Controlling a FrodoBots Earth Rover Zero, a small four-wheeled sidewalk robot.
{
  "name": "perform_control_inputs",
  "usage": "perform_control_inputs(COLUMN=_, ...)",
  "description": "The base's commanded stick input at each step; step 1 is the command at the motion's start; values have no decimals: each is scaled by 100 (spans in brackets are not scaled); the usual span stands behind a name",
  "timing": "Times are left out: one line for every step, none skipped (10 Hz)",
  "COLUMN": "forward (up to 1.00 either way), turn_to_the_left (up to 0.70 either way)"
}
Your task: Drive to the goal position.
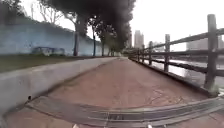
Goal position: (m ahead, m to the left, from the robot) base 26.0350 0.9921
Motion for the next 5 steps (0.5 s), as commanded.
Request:
perform_control_inputs(forward=100, turn_to_the_left=0)
perform_control_inputs(forward=100, turn_to_the_left=0)
perform_control_inputs(forward=100, turn_to_the_left=0)
perform_control_inputs(forward=100, turn_to_the_left=0)
perform_control_inputs(forward=100, turn_to_the_left=0)
